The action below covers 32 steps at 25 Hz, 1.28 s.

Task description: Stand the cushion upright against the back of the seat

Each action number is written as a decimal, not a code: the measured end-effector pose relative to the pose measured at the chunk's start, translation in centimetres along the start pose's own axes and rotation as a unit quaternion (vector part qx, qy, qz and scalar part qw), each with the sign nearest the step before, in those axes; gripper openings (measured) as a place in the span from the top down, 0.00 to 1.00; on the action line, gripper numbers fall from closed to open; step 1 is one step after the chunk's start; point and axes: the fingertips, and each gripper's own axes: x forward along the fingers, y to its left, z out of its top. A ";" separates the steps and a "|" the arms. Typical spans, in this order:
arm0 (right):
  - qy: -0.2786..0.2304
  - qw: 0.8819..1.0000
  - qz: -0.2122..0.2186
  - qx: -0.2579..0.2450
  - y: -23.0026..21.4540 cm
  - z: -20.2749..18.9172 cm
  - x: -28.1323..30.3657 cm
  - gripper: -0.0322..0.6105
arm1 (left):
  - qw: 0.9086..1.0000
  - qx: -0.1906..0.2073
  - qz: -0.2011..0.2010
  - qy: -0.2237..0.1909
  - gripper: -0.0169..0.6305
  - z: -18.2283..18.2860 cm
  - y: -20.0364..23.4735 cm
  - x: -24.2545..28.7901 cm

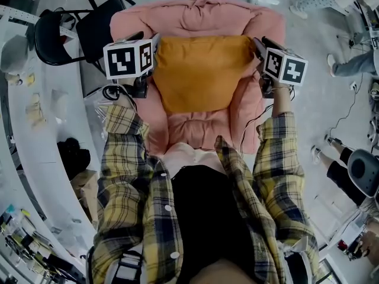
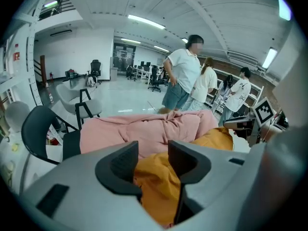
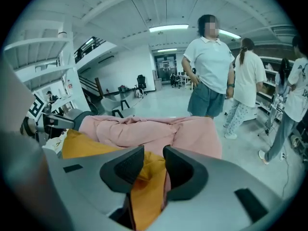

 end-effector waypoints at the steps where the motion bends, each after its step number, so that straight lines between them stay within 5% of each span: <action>1: -0.009 1.000 -0.002 -0.005 0.1 0.2 -0.4 0.74 | 1.000 -0.001 -0.004 -0.006 0.67 0.3 -0.3 -0.4; 5: -0.049 0.998 0.006 -0.025 1.4 1.1 -3.3 0.74 | 0.999 -0.003 -0.026 -0.025 0.67 0.6 -2.6 -2.2; 14: -0.118 0.988 0.094 -0.046 8.2 1.6 -10.4 0.75 | 0.993 0.012 -0.095 -0.061 0.68 -0.8 -11.2 -6.6; 27: -0.180 0.970 0.147 -0.076 13.9 -5.2 -24.3 0.87 | 0.976 0.017 -0.172 -0.134 0.90 -7.1 -24.5 -17.8; 32: -0.206 0.960 0.172 -0.082 15.3 -8.2 -30.4 0.89 | 0.969 0.048 -0.187 -0.155 0.91 -10.6 -30.0 -22.5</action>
